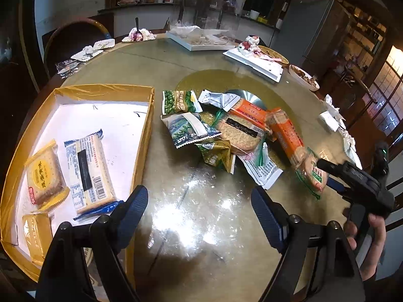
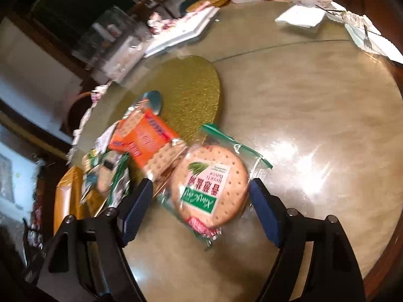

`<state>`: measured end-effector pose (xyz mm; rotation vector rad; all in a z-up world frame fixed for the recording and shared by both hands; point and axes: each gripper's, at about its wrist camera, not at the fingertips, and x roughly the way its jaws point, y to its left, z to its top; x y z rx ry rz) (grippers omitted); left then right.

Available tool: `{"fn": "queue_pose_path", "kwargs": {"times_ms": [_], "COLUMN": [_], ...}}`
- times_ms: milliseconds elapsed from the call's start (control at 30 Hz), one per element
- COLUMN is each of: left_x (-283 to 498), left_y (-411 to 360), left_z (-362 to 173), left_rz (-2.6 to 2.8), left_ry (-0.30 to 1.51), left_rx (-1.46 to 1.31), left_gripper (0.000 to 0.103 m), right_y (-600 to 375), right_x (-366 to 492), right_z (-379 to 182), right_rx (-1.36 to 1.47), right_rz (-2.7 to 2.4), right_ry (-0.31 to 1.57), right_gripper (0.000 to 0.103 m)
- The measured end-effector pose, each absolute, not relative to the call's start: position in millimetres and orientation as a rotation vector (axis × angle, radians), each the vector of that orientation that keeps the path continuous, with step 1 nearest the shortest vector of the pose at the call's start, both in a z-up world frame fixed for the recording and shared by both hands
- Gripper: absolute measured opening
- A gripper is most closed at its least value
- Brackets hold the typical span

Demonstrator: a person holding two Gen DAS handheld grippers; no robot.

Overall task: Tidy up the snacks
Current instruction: 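Grasp the green pea snack bag with the left gripper while the right grasps the round cracker pack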

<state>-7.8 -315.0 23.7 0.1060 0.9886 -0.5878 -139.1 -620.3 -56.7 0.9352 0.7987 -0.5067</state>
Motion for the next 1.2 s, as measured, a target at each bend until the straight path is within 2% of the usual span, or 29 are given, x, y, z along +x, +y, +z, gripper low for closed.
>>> {"fn": "queue_pose_path", "kwargs": {"times_ms": [233,300,367,633,833,867,933,1200], "left_x": [5.0,8.0,12.9,46.3,67.1,68.7,65.3,9.1], "left_y": [-316.0,-319.3,-323.8,-353.7,-388.2,-391.8,-387.8,-334.2], "left_z": [21.1,20.0,17.6,-1.4,-27.0,-34.0,-36.2,-30.4], "left_rz": [-0.569,-0.561,-0.563,-0.55,-0.491,-0.474,-0.471,-0.527], "left_ry": [1.013,1.012,1.02,1.124,1.218,1.233,1.222,1.199], "left_rx": [0.087,0.09,0.091,0.044,0.072,0.098,0.095,0.05], "left_gripper": [0.083,0.083,0.083,0.08,0.066,0.052,0.04,0.037], "right_y": [-609.7,-604.9,-597.6,-556.3,-527.4,-525.4,-521.2,-513.2], "right_x": [-103.2,-103.9,-114.6,-164.3,-167.5,-167.0,-166.4,-163.9], "right_z": [-57.5,-58.3,-57.6,-56.0,-55.6,-55.7,-55.3,-56.1], "right_rx": [0.69,0.638,0.606,0.572,0.537,0.537,0.546,0.542], "right_rz": [-0.65,-0.668,-0.671,-0.606,-0.524,-0.515,-0.483,-0.447], "right_ry": [0.898,0.91,0.903,0.876,0.861,0.859,0.846,0.826], "right_gripper": [0.09,0.087,0.079,0.077,0.077,0.077,0.077,0.077]}}
